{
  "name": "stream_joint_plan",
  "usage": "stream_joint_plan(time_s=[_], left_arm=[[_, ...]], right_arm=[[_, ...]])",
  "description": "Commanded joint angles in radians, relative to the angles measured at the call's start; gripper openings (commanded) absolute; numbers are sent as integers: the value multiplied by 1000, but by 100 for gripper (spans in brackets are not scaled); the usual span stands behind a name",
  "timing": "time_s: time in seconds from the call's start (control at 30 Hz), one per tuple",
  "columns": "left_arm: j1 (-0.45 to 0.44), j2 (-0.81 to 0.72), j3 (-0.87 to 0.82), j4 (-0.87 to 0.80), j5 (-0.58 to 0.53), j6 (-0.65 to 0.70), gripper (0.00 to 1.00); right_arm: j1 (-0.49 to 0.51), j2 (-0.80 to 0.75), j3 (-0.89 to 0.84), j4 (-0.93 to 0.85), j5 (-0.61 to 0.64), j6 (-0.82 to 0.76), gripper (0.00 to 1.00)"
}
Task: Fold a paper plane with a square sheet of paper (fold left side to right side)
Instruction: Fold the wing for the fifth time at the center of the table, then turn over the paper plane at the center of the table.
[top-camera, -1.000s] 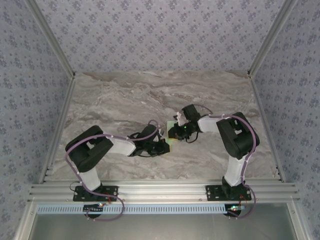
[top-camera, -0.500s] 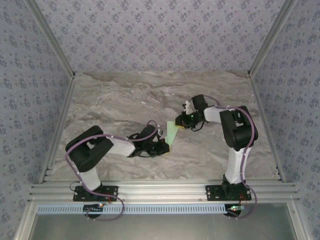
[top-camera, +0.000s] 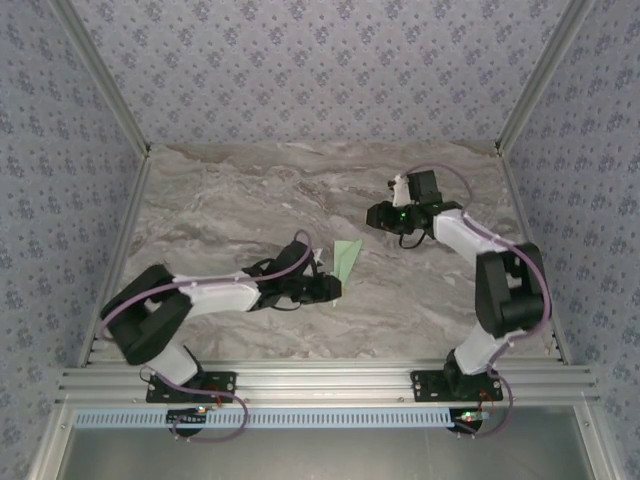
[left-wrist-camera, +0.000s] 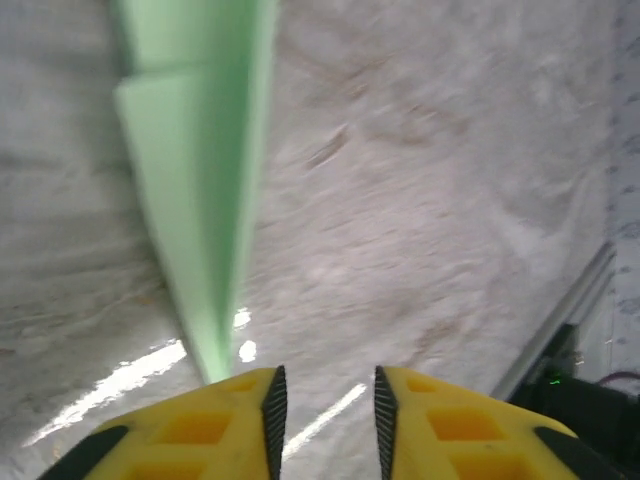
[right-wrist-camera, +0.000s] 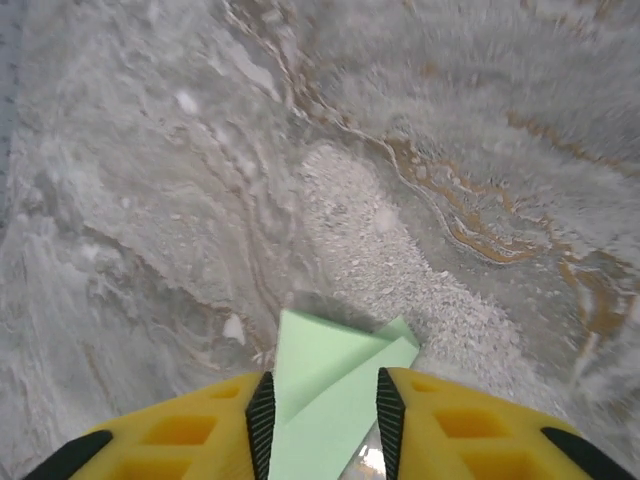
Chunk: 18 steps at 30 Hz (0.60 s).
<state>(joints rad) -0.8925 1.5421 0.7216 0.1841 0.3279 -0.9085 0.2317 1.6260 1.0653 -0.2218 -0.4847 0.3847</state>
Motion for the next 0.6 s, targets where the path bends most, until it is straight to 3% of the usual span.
stream_joint_plan(time_s=[0.0,0.13,0.27,0.57], left_arm=[[-6,-158,30,-103,-100,134,39],[-6,-313,-5,-225,-310,173,47],[-5,-429,-25,-341,-512,175,53],[-5,-571,-96,-362,-581,152,58]], right_arm=[[19,-111,-65,-103,126,35,43],[119,-189,-120,-145,212,114,55],[293,-164,-138,-145,316,194,65],[459,55,-21,-204,496,274,62]])
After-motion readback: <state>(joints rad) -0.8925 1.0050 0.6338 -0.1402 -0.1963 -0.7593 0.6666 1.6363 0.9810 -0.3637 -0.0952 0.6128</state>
